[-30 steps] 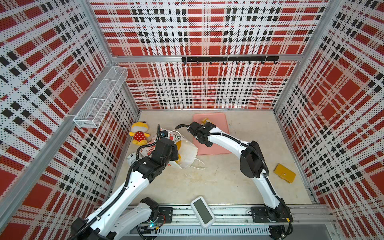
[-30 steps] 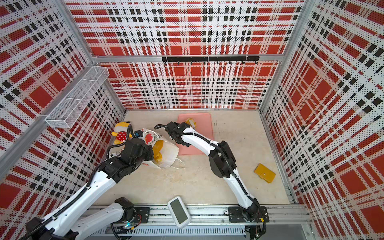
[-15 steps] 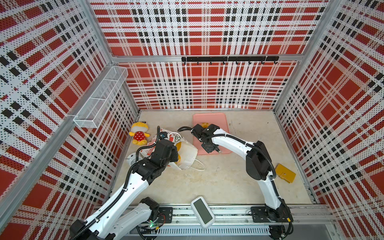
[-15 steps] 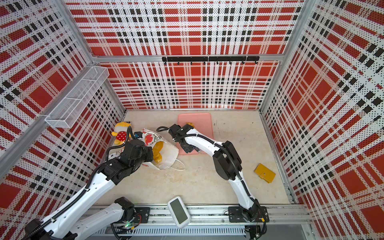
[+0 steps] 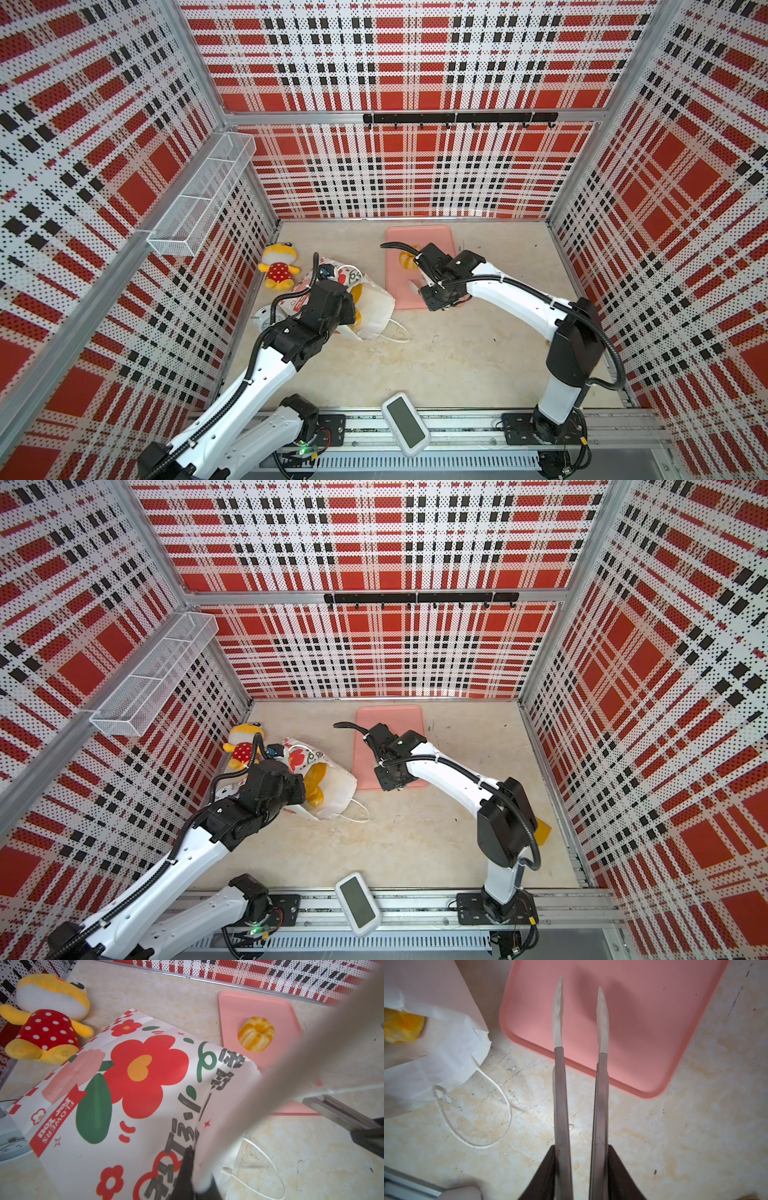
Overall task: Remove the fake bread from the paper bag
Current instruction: 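Reach the tongs back into the bag opening and pinch the long roll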
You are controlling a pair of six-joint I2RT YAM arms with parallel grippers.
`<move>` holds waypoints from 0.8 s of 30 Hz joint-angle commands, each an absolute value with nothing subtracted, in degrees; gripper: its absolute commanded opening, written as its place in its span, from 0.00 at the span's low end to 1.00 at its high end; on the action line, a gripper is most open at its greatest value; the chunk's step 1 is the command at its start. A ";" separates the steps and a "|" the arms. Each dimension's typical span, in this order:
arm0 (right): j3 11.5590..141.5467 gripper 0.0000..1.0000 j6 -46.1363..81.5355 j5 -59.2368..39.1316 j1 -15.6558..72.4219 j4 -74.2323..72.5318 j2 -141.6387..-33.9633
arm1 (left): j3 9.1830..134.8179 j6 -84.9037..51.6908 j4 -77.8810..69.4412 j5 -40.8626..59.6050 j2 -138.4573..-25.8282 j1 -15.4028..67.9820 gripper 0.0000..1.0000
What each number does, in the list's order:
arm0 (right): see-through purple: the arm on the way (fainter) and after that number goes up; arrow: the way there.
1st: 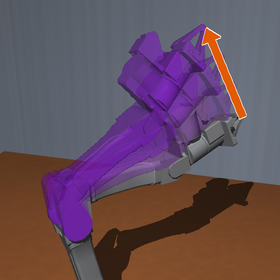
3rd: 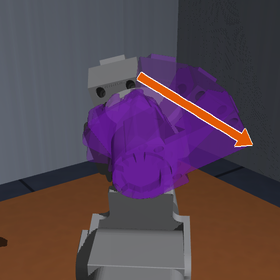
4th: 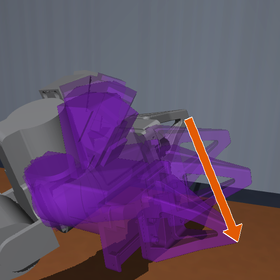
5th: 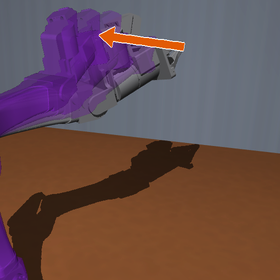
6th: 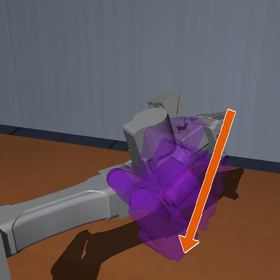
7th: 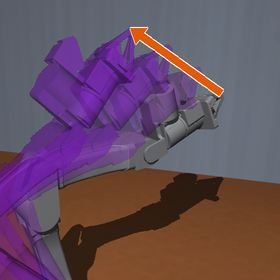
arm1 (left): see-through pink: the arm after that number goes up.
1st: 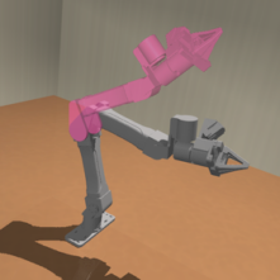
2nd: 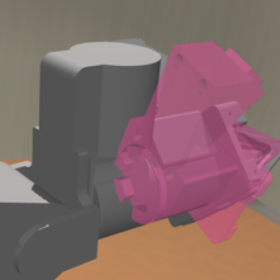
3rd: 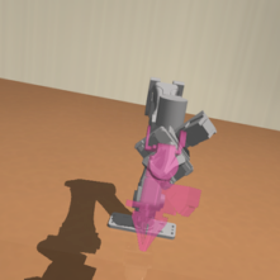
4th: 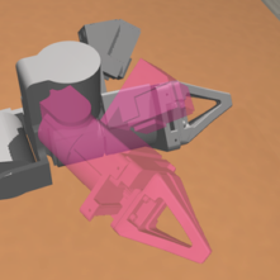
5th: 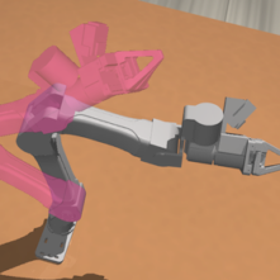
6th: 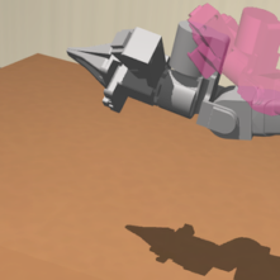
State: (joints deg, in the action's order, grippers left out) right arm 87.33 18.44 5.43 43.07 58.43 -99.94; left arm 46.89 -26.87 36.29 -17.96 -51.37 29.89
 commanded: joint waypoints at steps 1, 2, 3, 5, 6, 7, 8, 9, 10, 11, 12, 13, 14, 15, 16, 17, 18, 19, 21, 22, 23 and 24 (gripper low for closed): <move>82.04 0.35 22.69 -3.52 40.52 49.74 -94.47 | 45.80 -26.41 36.47 -18.20 -50.56 30.31 0.00; 80.38 0.35 23.30 -5.09 39.81 48.44 -93.23 | 45.55 -25.75 35.99 -17.92 -50.55 30.32 0.00; 78.64 0.36 23.89 -6.68 39.20 47.17 -92.04 | 45.20 -24.96 35.44 -17.59 -50.46 30.26 0.00; 76.36 0.36 24.65 -9.68 38.54 45.61 -90.18 | 44.42 -22.84 33.93 -16.86 -50.12 30.39 0.00; 75.41 0.36 24.87 -11.36 38.43 45.12 -89.21 | 43.93 -21.40 33.06 -16.46 -49.93 30.41 0.00; 74.91 0.37 25.15 -12.37 38.48 45.13 -88.38 | 43.56 -20.15 32.34 -16.22 -49.76 30.40 0.00; 74.30 0.35 25.21 -13.31 38.48 44.85 -87.27 | 43.21 -18.74 31.55 -16.09 -49.62 30.43 0.00; 73.29 0.35 27.18 -12.87 38.48 44.43 -85.50 | 42.90 -17.22 30.77 -15.85 -49.41 30.45 0.00; 71.45 0.35 28.29 -13.82 38.51 42.43 -83.35 | 42.60 -15.89 29.98 -15.57 -49.27 30.50 0.00; 68.81 0.35 29.60 -16.22 38.54 39.71 -80.87 | 42.39 -13.99 29.33 -15.24 -49.14 30.50 0.00; 66.84 0.35 31.12 -18.77 38.46 37.62 -78.60 | 42.15 -12.14 28.41 -14.95 -48.83 30.50 0.00; 65.51 0.35 32.20 -20.80 38.50 36.67 -77.01 | 41.89 -10.48 27.66 -14.66 -48.72 30.54 0.00; 64.13 0.35 33.68 -23.17 38.68 35.46 -75.67 | 41.62 -8.87 26.83 -14.44 -48.65 30.58 0.00; 62.41 0.34 35.48 -24.90 39.18 33.57 -74.04 | 41.36 -7.50 26.05 -14.12 -48.60 30.59 0.00; 60.32 0.34 37.89 -25.77 40.11 31.29 -72.17 | 41.07 -5.74 25.13 -13.75 -48.66 30.63 0.00; 58.55 0.34 39.78 -26.55 41.27 29.06 -70.66 | 40.83 -4.61 24.46 -13.48 -48.71 30.67 0.00; 57.03 0.35 41.45 -27.66 42.54 27.21 -69.66 | 40.56 -3.57 23.92 -13.22 -48.82 30.64 0.00; 55.70 0.34 43.23 -27.83 44.24 25.83 -68.82 | 40.35 -2.48 23.48 -13.02 -49.11 30.67 0.00; 53.21 0.35 46.81 -27.57 48.13 21.71 -67.96 | 40.17 -1.03 23.04 -12.51 -49.78 30.76 0.00; 51.92 0.35 49.14 -27.59 49.76 19.27 -67.85 | 40.00 -0.56 22.87 -12.19 -50.08 30.76 0.00; 50.63 0.35 51.32 -27.06 51.07 16.62 -67.69 | 39.90 -0.17 22.68 -11.93 -50.35 30.76 0.00; 49.30 0.35 53.68 -26.94 51.92 13.28 -67.75 | 39.86 0.21 22.66 -11.50 -50.62 30.78 0.00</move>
State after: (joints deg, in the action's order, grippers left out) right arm 51.72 45.04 -25.30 49.91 26.15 -68.60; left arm 40.32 -3.25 26.13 -13.67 -50.17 30.37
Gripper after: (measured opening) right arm 0.347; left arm 0.052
